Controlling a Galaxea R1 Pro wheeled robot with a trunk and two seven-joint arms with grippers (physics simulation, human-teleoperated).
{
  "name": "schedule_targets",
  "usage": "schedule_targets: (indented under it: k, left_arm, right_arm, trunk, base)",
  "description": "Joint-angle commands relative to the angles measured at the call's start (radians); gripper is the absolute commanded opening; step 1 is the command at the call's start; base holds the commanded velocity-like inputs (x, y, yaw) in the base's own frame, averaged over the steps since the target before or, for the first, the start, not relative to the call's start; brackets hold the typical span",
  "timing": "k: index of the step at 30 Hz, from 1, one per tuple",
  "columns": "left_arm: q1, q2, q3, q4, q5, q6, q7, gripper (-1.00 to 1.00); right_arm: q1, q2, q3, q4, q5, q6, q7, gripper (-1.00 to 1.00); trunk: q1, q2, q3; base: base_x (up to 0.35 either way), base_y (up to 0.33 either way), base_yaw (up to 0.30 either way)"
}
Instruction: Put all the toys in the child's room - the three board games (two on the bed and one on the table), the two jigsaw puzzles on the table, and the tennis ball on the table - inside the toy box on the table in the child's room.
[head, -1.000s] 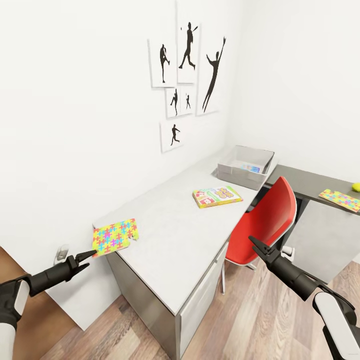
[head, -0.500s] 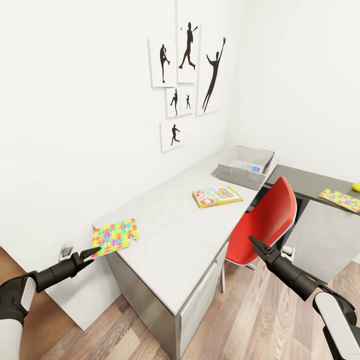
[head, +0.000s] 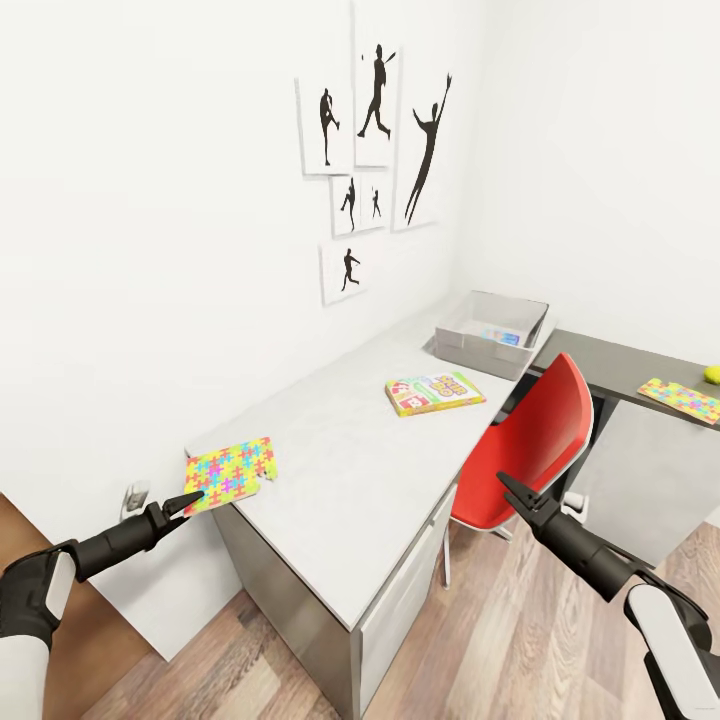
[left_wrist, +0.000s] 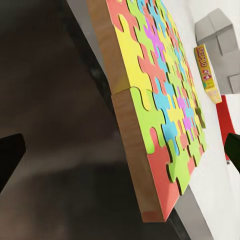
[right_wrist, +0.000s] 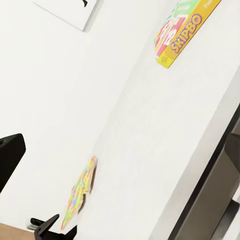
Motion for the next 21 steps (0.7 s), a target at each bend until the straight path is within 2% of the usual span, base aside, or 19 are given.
schedule_targets:
  k: [1,4,5,13,18,21]
  left_arm:
    - [-0.001,0.0,0.002,0.0,0.0,0.01,-0.003,1.0]
    - [-0.001,0.0,0.002,0.0,0.0,0.009,-0.003,1.0]
    - [-0.001,0.0,0.002,0.0,0.0,0.009,-0.003,-1.0]
    - [-0.001,0.001,0.004,0.0,0.0,0.012,-0.009,-1.0]
    - [-0.001,0.004,0.004,0.0,0.0,0.015,-0.012,-1.0]
    - [-0.001,0.004,0.004,0.0,0.0,0.016,-0.039,-1.0]
  right_arm:
    - [-0.001,0.001,-0.001,0.0,-0.005,0.008,0.0,1.0]
    - [-0.001,0.002,-0.001,0.0,-0.004,0.008,0.0,1.0]
    - [-0.001,0.002,0.0,0.0,-0.004,0.008,0.0,1.0]
    - [-0.001,0.003,0.0,0.0,-0.004,0.008,0.0,1.0]
    - [-0.001,0.004,0.0,0.0,-0.004,0.008,0.0,1.0]
    - [-0.001,0.004,0.0,0.0,-0.004,0.008,0.0,1.0]
  trunk:
    - [0.0,-0.001,-0.001]
    - [0.0,-0.001,-0.001]
    - [0.0,-0.001,-0.001]
    - [0.0,-0.001,-0.001]
    - [-0.019,0.034,0.015]
    - [-0.031,0.055,0.024]
  base:
    - [0.0,0.0,0.0]
    - [0.0,0.0,0.0]
    - [0.0,0.0,0.0]
    - [0.0,0.0,0.0]
    - [0.0,0.0,0.0]
    - [0.0,0.0,0.0]
